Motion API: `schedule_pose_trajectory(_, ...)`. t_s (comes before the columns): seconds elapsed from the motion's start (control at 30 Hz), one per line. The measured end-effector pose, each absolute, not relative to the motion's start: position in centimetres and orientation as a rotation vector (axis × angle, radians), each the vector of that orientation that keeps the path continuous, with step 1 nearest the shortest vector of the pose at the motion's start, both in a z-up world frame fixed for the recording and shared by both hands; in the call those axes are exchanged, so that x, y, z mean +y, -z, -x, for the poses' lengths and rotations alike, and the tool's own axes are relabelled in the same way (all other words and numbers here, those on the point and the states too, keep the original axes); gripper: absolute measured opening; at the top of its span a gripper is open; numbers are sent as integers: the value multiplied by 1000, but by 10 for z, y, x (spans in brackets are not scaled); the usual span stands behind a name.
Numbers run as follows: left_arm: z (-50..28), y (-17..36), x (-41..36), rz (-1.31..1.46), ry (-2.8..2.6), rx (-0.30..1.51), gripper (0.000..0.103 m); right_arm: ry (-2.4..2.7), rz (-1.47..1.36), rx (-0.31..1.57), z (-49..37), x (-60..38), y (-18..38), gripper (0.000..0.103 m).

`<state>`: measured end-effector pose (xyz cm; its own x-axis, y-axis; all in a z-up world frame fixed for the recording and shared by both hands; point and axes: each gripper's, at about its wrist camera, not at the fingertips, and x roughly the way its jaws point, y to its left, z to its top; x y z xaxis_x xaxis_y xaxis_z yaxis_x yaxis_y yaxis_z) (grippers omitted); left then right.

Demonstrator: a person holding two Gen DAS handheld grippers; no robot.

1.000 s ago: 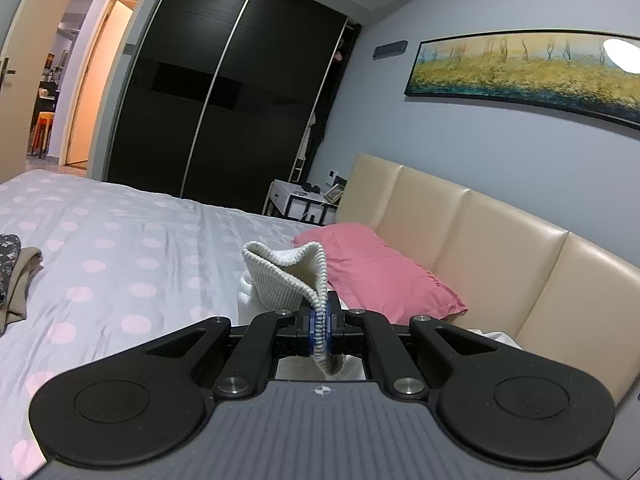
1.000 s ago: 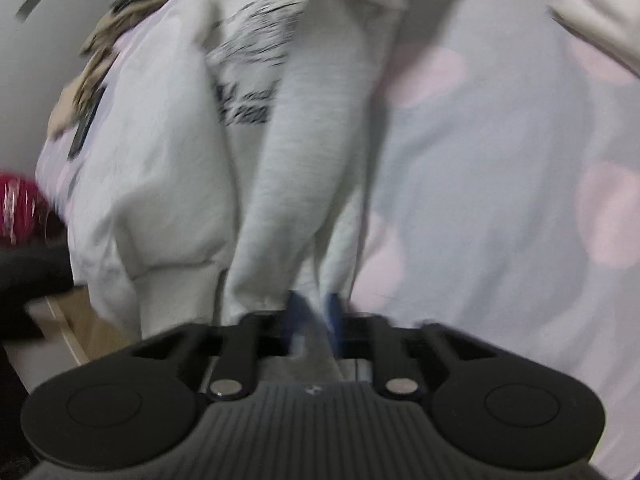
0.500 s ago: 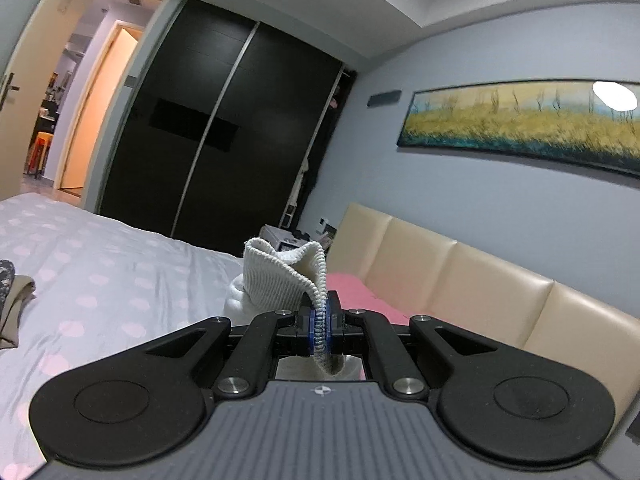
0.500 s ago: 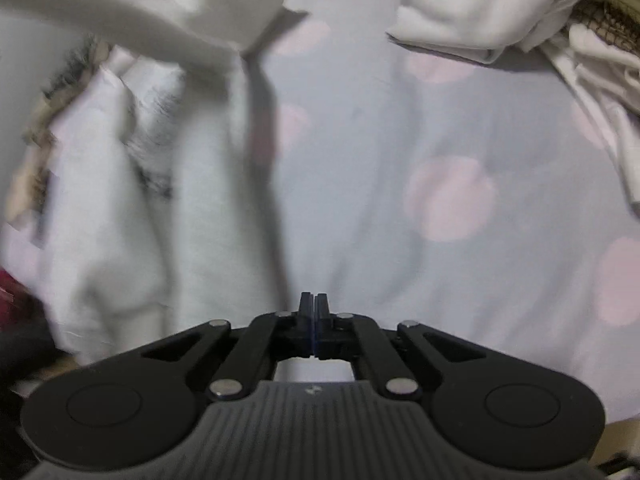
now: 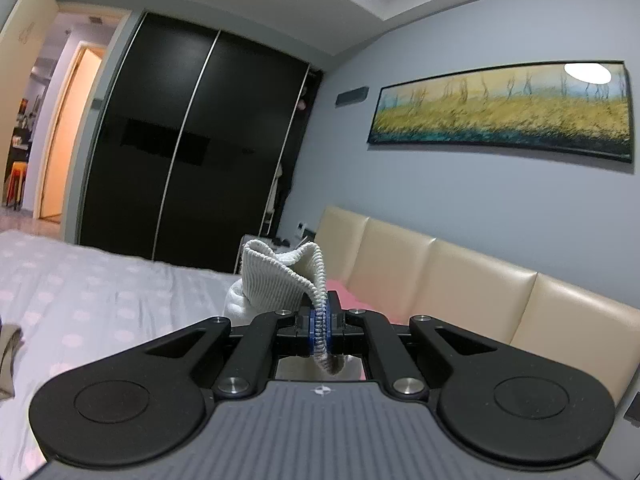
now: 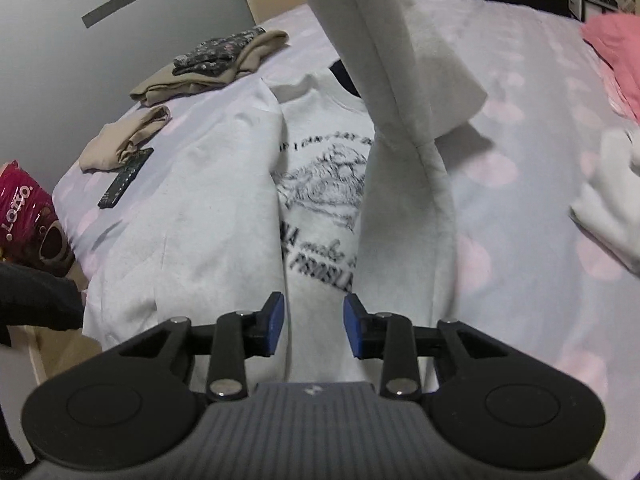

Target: Fold clothes

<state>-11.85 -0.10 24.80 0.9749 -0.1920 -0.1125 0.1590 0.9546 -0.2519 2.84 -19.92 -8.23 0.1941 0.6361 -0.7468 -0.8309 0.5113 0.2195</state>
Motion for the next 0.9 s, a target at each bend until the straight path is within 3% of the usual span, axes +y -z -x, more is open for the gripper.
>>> schedule_pose_trajectory(0.17,109,-257,-7,233,185,129,3,-919,307,745,-35,-190,69,38)
schedule_pose_trajectory(0.3,104,-252,-3,246,189,137,3,-868,276,706,-44,-185,61,60)
schedule_pose_trajectory(0.37,102,-252,-1,252,188,138,3,-871,305,718,-46,-179,65,60)
schedule_pose_trajectory(0.47,100,-253,5,271,187,139,3,-832,465,764,-48,-165,80,47)
schedule_pose_trajectory(0.5,99,-252,7,278,186,141,3,-796,512,791,-51,-164,85,21)
schedule_pose_trajectory(0.53,99,-252,9,286,184,142,3,-731,544,827,-57,-166,91,6)
schedule_pose_trajectory(0.77,91,-241,10,304,169,168,3,-543,388,927,-87,-194,90,9)
schedule_pose_trajectory(0.9,87,-237,7,320,174,180,3,-553,385,1084,-91,-196,108,30)
